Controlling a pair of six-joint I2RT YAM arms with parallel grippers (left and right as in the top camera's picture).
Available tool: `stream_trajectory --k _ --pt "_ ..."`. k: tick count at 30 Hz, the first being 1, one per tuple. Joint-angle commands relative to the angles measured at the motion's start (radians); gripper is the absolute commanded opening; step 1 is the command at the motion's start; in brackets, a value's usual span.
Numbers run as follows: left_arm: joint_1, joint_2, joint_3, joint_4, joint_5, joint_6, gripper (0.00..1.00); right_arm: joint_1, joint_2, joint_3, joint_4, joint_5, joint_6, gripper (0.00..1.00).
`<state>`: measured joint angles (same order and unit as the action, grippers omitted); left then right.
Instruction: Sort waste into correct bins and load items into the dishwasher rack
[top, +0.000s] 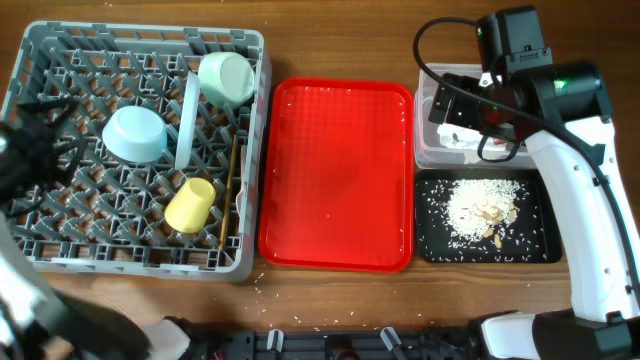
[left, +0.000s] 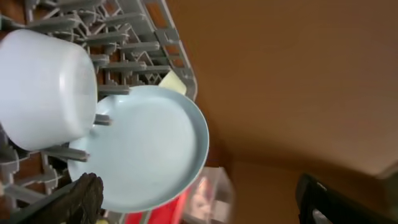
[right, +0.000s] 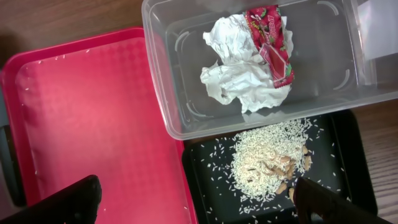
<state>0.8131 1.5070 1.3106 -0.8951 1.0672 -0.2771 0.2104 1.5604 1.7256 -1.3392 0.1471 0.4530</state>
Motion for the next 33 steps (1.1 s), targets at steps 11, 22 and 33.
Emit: stream_trajectory --k 11,22,33 --pt "-0.671 -0.28 -0.002 0.049 -0.859 -0.056 1.0 -0.004 0.006 0.004 0.0 0.01 0.018 1.0" --pt "-0.671 -0.28 -0.002 0.049 -0.859 -0.056 1.0 -0.013 -0.355 0.002 0.046 0.129 0.018 1.0" --pt "-0.671 -0.28 -0.002 0.049 -0.859 -0.056 1.0 -0.199 -1.176 -0.94 1.28 -0.195 -0.285 1.0"
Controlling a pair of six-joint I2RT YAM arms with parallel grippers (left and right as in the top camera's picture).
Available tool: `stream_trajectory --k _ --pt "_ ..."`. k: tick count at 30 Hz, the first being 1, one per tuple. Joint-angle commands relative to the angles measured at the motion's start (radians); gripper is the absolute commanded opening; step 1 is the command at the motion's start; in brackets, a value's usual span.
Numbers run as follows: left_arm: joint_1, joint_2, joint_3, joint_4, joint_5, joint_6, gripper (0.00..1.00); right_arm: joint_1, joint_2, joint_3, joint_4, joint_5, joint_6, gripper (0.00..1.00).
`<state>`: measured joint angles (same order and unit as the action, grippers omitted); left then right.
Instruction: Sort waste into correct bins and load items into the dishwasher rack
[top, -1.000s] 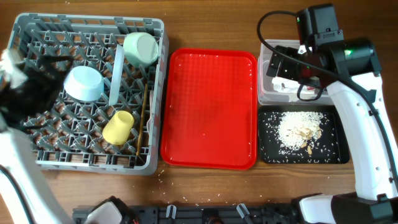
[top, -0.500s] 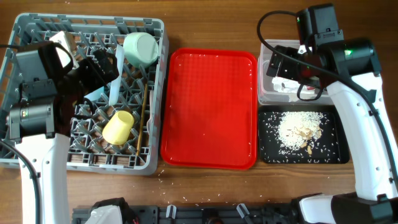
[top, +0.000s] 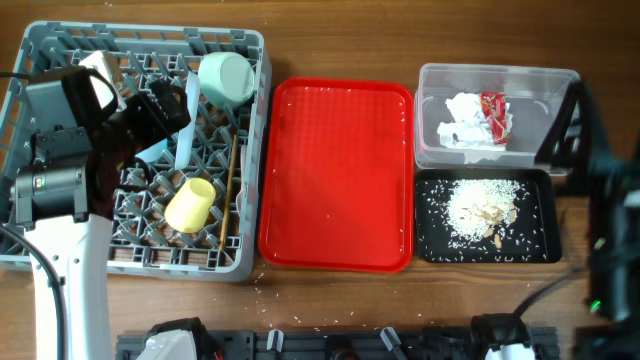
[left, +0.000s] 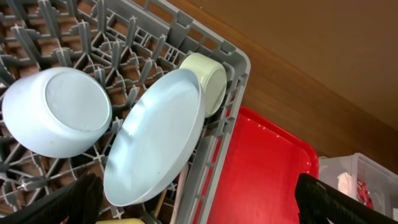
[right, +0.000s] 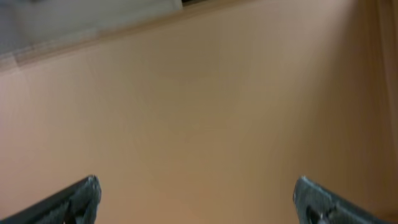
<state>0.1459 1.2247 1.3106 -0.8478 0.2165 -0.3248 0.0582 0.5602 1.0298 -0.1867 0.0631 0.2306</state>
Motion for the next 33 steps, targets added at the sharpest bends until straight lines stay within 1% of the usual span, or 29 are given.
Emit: stream_trajectory --k 1,3,4,8,11,12,15,33 --pt "-0.004 0.002 -0.002 0.002 -0.009 -0.009 1.0 -0.071 -0.283 -0.38 0.197 -0.111 -0.063 1.0" --pt "-0.004 0.002 -0.002 0.002 -0.009 -0.009 1.0 -0.097 -0.44 -0.588 0.278 -0.11 -0.063 1.0" --pt "-0.004 0.002 -0.002 0.002 -0.009 -0.009 1.0 -0.104 -0.481 -0.66 0.316 -0.11 -0.063 1.0" --pt "-0.004 0.002 -0.002 0.002 -0.009 -0.009 1.0 -0.107 -0.558 -0.885 0.446 -0.111 -0.062 1.0" --pt "-0.004 0.002 -0.002 0.002 -0.009 -0.009 1.0 -0.105 -0.557 -1.01 0.475 -0.11 -0.063 1.0" --pt "-0.004 0.002 -0.002 0.002 -0.009 -0.009 1.0 -0.105 -0.557 -1.025 0.443 -0.109 -0.07 1.0" --pt "-0.004 0.002 -0.002 0.002 -0.009 -0.009 1.0 -0.105 -0.557 -1.025 0.19 -0.111 -0.071 1.0" --pt "-0.004 0.002 -0.002 -0.001 -0.009 -0.009 1.0 -0.105 -0.546 -1.024 0.188 -0.111 -0.072 1.0"
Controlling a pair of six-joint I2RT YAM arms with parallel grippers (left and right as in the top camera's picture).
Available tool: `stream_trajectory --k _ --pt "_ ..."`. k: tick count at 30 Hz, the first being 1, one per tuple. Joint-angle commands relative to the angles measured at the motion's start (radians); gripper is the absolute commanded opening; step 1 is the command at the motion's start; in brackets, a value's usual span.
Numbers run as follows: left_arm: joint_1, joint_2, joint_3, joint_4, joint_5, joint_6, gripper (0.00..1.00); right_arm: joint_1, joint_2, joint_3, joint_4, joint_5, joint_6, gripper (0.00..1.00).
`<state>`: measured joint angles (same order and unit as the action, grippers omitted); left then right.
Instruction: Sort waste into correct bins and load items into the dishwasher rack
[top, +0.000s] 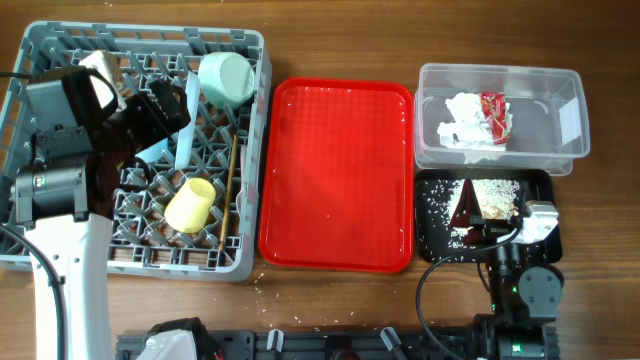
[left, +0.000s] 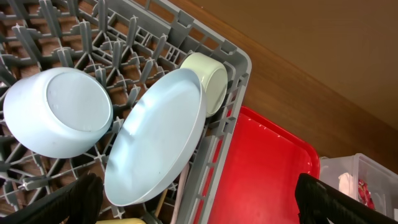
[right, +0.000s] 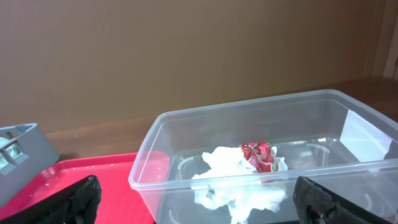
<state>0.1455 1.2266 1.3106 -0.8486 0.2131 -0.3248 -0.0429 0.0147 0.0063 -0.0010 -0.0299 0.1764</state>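
The grey dishwasher rack (top: 45, 255) on the left holds an upturned pale blue bowl (left: 57, 112), a pale blue plate (left: 155, 137) standing on edge, a pale green cup (top: 226, 78), a yellow cup (top: 190, 205) and a thin wooden stick (top: 230, 190). My left gripper (top: 160, 112) hangs open over the bowl and plate, holding nothing. The clear bin (top: 570, 100) holds crumpled white paper (right: 230, 168) and a red wrapper (right: 258, 155). Rice and scraps lie in the black tray (top: 540, 245). My right gripper (top: 478, 222) sits low over that tray, open and empty.
The red tray (top: 335, 170) lies between the rack and the bins, with only a few rice grains on it. A few grains also dot the wooden table (top: 300, 300) in front. The right arm's base stands at the front right edge.
My right arm, a blur at the table's right edge before, now sits folded low at the front right, its camera looking level at the clear bin. The left arm has not moved.
First my right gripper hung open over the clear bin, which held the paper and wrapper, while the left arm was a blur at the rack's left. Then the left gripper stood open over the rack. The right arm has since withdrawn to the front right.
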Motion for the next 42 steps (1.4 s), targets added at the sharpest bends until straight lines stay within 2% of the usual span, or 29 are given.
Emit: stream_trajectory --k 1,6,8,10,13,16,17,19,24,28,29,31,34,42 --pt "-0.013 -0.015 -0.003 -0.006 -0.006 -0.009 1.0 -0.004 -0.001 -0.001 0.003 -0.018 -0.018 1.0" --pt "-0.134 -0.365 -0.108 -0.095 -0.006 0.006 1.0 -0.004 -0.001 -0.001 0.003 -0.018 -0.018 1.0" --pt "-0.176 -0.549 -0.23 -0.095 -0.006 0.006 1.0 -0.004 -0.001 -0.001 0.003 -0.018 -0.018 1.0" --pt "-0.178 -0.785 -0.428 -0.043 -0.006 0.002 1.0 -0.004 -0.001 -0.001 0.003 -0.018 -0.018 1.0" --pt "-0.188 -0.98 -0.674 0.304 -0.005 -0.026 1.0 -0.004 -0.001 -0.001 0.003 -0.018 -0.018 0.99" --pt "-0.216 -1.115 -0.959 0.941 0.001 -0.058 1.0 -0.004 -0.001 -0.001 0.003 -0.018 -0.018 1.0" --pt "-0.216 -1.136 -1.022 1.072 -0.005 -0.058 1.0 -0.004 -0.001 -0.001 0.003 -0.018 -0.018 1.0" --pt "-0.216 -1.168 -1.112 1.19 -0.026 -0.058 1.0 -0.004 -0.001 -0.001 0.003 -0.018 -0.018 1.0" --pt "-0.216 -1.209 -1.286 1.192 -0.067 -0.058 1.0 -0.004 -0.001 -0.001 0.003 -0.018 -0.018 1.0" --pt "-0.216 -1.224 -1.305 0.822 -0.157 -0.039 1.0 -0.004 -0.001 -0.001 0.003 -0.018 -0.018 1.0" --pt "-0.216 -1.223 -1.305 0.771 -0.185 -0.021 1.0 -0.004 -0.001 -0.001 0.003 -0.018 -0.018 1.0" --pt "-0.216 -1.223 -1.305 0.772 -0.181 0.142 1.0 -0.004 -0.001 -0.001 0.003 -0.018 -0.018 1.0" --pt "-0.216 -1.224 -1.305 0.772 -0.177 0.298 1.0 -0.004 -0.001 -0.001 0.003 -0.018 -0.018 1.0" --pt "-0.216 -1.223 -1.305 0.772 -0.178 0.318 1.0 -0.004 -0.001 -0.001 0.003 -0.018 -0.018 1.0"
